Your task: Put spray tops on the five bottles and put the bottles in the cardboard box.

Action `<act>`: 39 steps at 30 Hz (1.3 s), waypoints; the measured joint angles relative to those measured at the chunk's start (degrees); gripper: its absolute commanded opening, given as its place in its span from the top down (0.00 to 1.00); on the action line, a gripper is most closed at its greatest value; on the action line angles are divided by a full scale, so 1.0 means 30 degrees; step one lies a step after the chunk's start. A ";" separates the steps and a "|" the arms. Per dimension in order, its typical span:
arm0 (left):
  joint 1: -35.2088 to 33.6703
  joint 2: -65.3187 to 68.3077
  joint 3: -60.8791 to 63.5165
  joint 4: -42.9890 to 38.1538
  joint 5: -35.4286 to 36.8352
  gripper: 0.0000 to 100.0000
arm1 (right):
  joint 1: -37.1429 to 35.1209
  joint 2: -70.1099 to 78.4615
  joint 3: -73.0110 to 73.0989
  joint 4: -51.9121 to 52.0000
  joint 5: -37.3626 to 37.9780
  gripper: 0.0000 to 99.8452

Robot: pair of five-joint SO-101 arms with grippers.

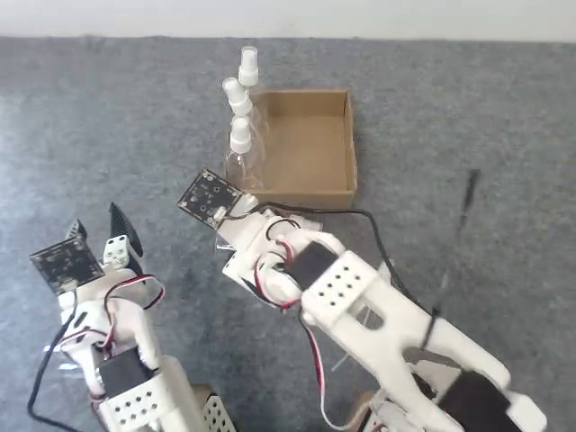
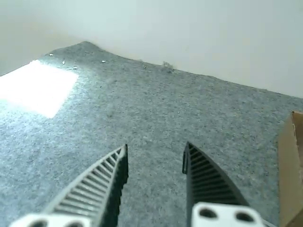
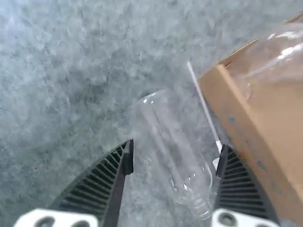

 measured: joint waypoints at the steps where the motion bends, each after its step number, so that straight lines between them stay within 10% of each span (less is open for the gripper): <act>1: -0.0029 0.0000 0.0000 0.0000 0.0000 0.82 | -0.0029 0.0293 -0.0059 0.0000 0.0264 0.75; 12: -0.2784 0.0000 -0.2491 0.3018 -0.0088 0.74 | -0.0029 0.0762 -0.0264 0.0000 0.0791 0.76; 31: -0.5773 0.0264 -0.9114 1.2073 -0.7531 0.71 | 0.1319 0.0234 -0.0322 0.0000 0.0821 0.76; 39: -0.6359 0.9495 -1.4300 1.4125 -1.1810 0.71 | 0.1465 -0.0293 -0.0322 0.0410 0.0821 0.76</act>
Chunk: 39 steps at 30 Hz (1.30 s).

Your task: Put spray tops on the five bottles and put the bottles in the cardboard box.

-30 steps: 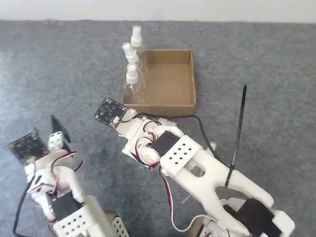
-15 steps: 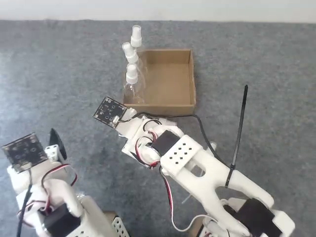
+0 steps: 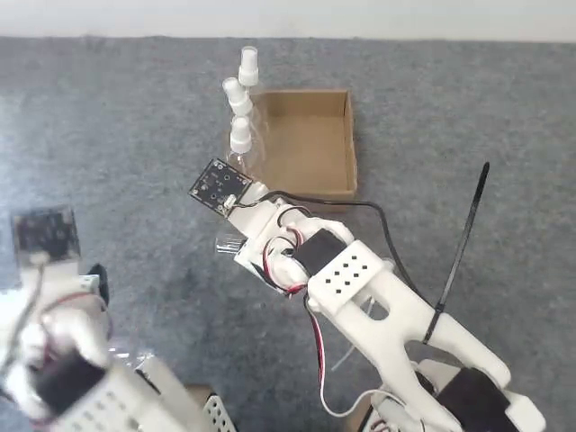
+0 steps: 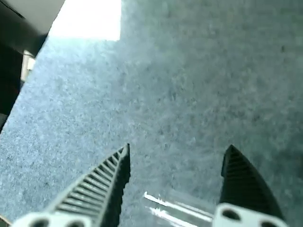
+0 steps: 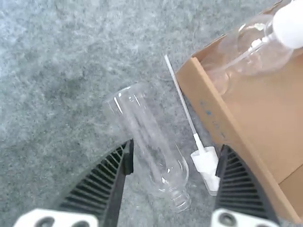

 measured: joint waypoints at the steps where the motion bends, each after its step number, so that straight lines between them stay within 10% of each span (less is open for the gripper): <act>1: -0.0029 0.1348 -0.0879 0.0498 -0.0762 0.71 | 0.0000 0.0000 0.0000 0.0000 0.0000 0.76; 10: -0.0879 0.8967 -0.5832 0.3370 -0.8381 0.71 | 0.0000 0.0000 0.0000 0.0000 0.0000 0.76; 26: -0.3546 0.9377 -0.2930 0.3546 -2.4703 0.71 | 0.0000 0.0000 0.0000 0.0000 0.0000 0.76; 39: -0.3810 0.9377 0.2549 0.0234 -2.7751 0.71 | 0.0000 0.0000 0.0000 0.0000 0.0000 0.76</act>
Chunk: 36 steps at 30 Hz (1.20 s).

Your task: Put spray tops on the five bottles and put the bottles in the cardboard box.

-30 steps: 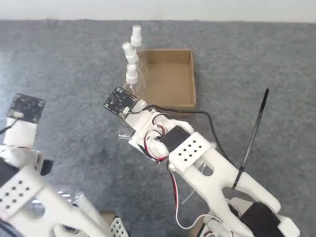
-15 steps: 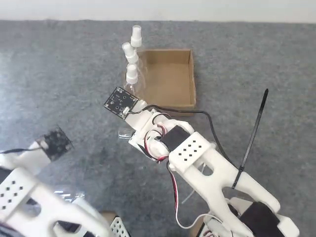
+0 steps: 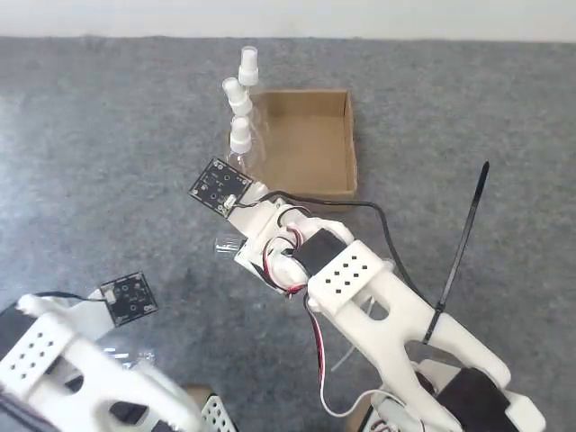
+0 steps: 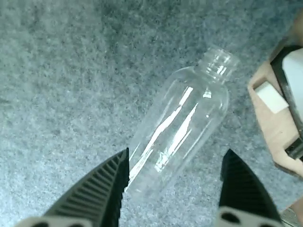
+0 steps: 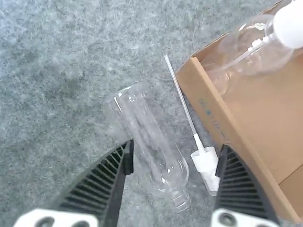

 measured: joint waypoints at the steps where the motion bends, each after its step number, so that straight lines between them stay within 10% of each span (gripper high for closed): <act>1: 0.0000 0.0000 0.0498 -0.0527 0.0000 0.71 | 0.0000 0.0000 0.0000 0.0000 0.0000 0.76; 16: 0.1201 0.0000 0.4103 -0.4894 0.0615 0.90 | 0.0000 0.0000 0.0000 0.0000 0.0000 0.76; 36: 0.8615 0.0029 -0.0117 0.0234 1.5473 0.92 | 0.0000 0.0000 0.0000 0.0000 0.0000 0.76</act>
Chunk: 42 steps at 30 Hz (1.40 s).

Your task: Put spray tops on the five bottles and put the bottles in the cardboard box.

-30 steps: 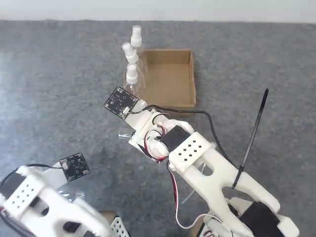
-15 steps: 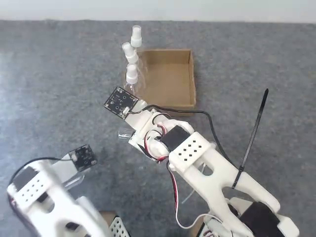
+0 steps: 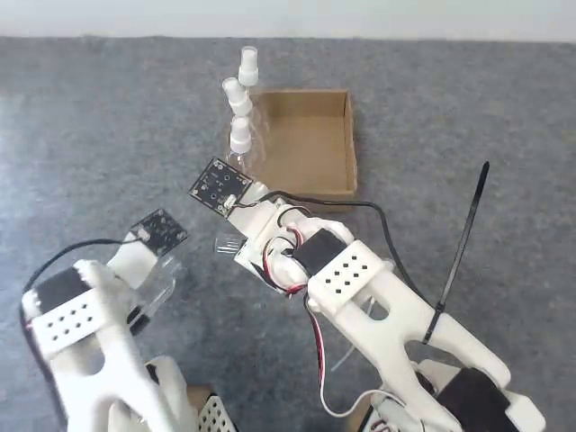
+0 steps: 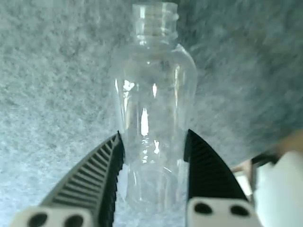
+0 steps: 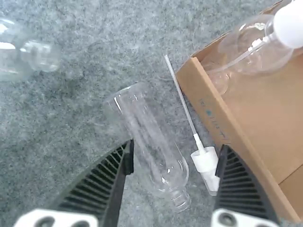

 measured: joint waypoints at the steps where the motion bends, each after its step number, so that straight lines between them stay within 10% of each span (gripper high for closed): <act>1: 0.0557 0.0000 -0.0029 0.0264 0.1026 0.92 | 0.0000 0.0000 0.0000 0.0000 0.0000 0.76; 14: 0.6212 0.0000 -0.0029 0.0322 1.1048 0.92 | 0.1143 -0.2491 0.0000 0.0645 0.0029 0.76; 42: 1.6908 0.0000 -0.1905 0.0088 1.5560 0.92 | 0.9348 -1.0432 0.0000 0.6711 0.0029 0.76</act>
